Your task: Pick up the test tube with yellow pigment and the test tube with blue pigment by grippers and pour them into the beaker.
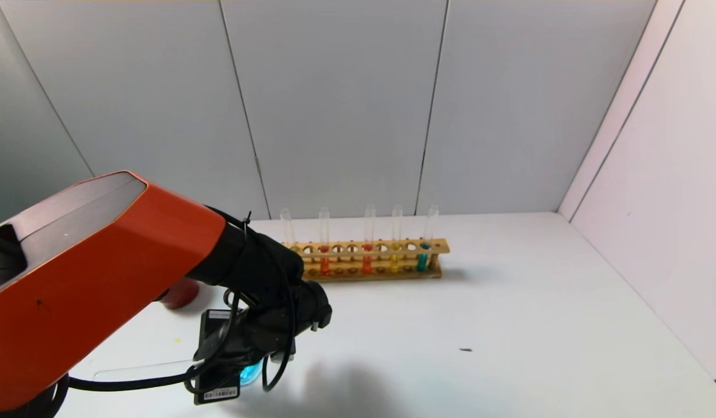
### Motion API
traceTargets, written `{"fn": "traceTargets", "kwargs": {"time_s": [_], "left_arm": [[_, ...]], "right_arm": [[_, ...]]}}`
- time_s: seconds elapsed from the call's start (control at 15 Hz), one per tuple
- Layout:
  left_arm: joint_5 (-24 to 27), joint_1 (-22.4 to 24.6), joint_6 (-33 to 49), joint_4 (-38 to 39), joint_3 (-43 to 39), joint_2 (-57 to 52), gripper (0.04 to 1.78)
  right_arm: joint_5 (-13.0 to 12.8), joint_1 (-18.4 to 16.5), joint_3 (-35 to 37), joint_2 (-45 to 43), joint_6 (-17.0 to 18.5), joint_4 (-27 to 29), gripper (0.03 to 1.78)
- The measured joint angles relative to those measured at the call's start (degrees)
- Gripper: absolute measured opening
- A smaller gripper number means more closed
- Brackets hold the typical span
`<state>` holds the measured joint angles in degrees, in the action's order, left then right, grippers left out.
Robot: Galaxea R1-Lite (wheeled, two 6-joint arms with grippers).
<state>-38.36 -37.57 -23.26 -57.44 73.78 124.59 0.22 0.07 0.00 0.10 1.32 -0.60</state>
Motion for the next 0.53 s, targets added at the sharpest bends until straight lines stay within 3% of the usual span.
{"fn": "traceTargets", "kwargs": {"time_s": [0.53], "left_arm": [[-0.1,-0.6,0.4,-0.5,0.1,-1.0,0.32]], "right_arm": [[0.0,0.0,0.0,0.0,0.0,0.0,1.74]]}}
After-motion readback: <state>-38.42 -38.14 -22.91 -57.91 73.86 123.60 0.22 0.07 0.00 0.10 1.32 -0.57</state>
